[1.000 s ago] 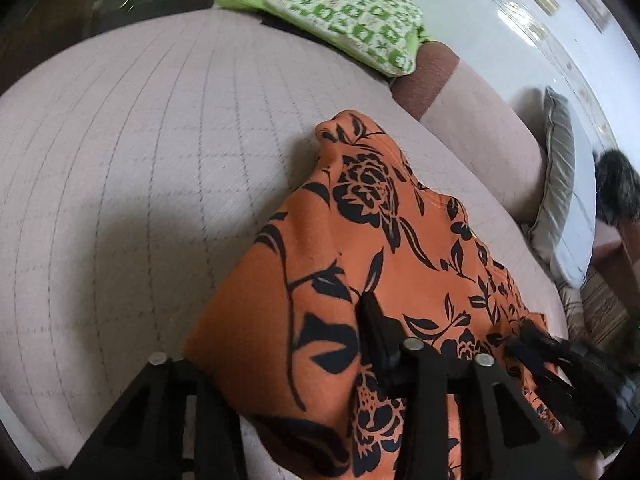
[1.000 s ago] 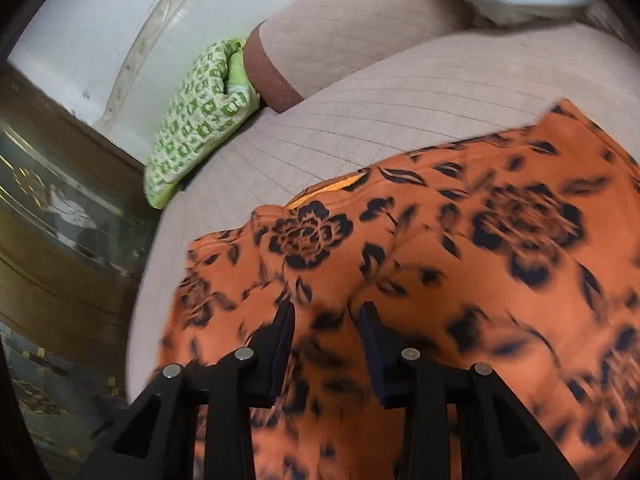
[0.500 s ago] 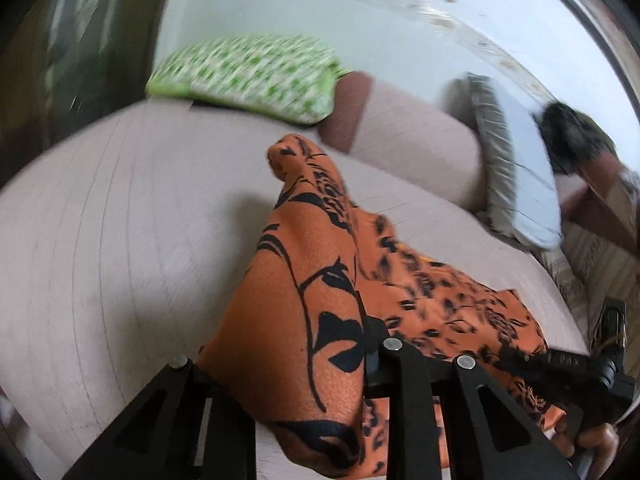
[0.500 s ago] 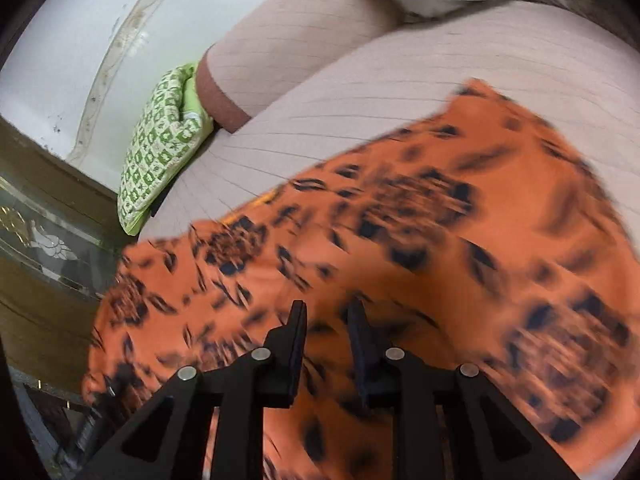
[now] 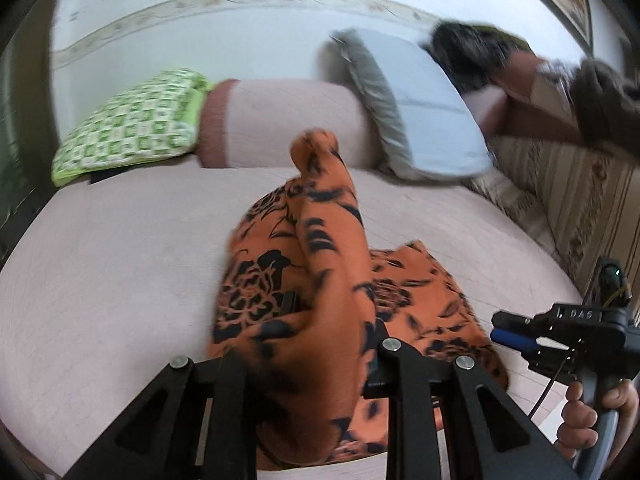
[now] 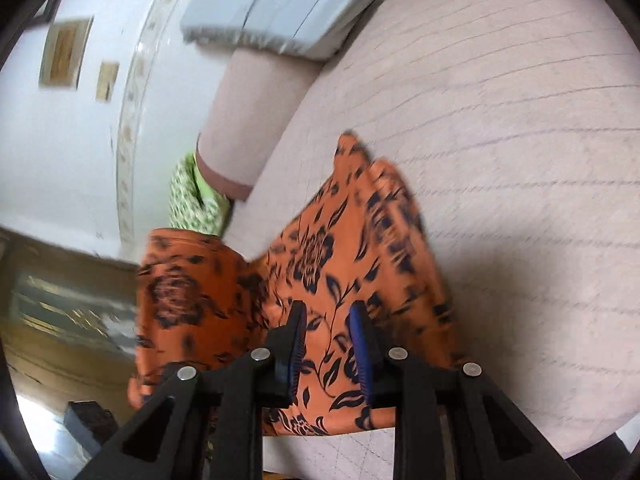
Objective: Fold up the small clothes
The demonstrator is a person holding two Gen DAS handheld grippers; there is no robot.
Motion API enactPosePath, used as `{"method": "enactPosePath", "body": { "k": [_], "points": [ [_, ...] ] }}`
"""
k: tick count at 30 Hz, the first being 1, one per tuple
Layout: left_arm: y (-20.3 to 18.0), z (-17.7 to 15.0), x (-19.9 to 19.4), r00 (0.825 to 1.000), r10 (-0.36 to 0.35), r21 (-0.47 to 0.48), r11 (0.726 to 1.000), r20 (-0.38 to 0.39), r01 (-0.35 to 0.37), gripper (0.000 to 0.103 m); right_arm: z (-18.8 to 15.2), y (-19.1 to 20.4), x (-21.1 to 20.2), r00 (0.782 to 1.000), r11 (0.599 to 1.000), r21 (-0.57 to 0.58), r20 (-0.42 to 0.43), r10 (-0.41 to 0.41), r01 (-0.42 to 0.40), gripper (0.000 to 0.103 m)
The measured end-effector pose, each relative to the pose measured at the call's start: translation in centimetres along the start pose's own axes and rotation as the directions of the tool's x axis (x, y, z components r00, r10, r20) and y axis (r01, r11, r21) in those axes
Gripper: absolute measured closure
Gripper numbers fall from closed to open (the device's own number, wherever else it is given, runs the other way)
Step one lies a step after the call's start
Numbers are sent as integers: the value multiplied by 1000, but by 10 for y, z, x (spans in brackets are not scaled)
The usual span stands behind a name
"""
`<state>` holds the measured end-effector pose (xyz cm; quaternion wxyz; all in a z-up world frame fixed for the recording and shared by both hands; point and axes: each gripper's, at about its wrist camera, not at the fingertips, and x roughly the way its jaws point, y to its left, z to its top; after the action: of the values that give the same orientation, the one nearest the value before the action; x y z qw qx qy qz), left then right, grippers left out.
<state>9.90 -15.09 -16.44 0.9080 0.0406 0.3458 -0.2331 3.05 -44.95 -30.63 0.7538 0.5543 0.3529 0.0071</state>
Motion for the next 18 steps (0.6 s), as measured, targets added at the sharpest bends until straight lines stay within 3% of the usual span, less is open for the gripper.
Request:
{"method": "enactPosePath", "body": {
  "k": [5,7,8,11,13,16,18],
  "points": [
    [-61,1,45,991,-46,76,996,-124,56,80,24,-24,-15,992,987,97,-2,125,-125,75],
    [-67,-4,55,980,-74,55,995,-183,85,77,32,-30,-15,982,970,156,-11,190,-186,56],
    [-65,-7,54,979,-88,44,994,-185,98,72,36,-30,-12,972,956,185,-19,235,-227,30],
    [-46,-11,31,980,-147,31,988,-131,152,62,36,-16,-3,959,951,154,-44,279,-270,25],
    [-25,-11,9,979,-191,3,981,-64,192,45,31,-3,11,959,960,119,-96,266,-254,25],
    [2,-15,-17,967,-254,-20,967,8,254,37,19,9,34,953,964,118,-163,255,-237,25],
    [17,-20,-22,972,-234,-30,972,29,234,36,10,17,49,951,968,112,-193,243,-225,25]
  ]
}}
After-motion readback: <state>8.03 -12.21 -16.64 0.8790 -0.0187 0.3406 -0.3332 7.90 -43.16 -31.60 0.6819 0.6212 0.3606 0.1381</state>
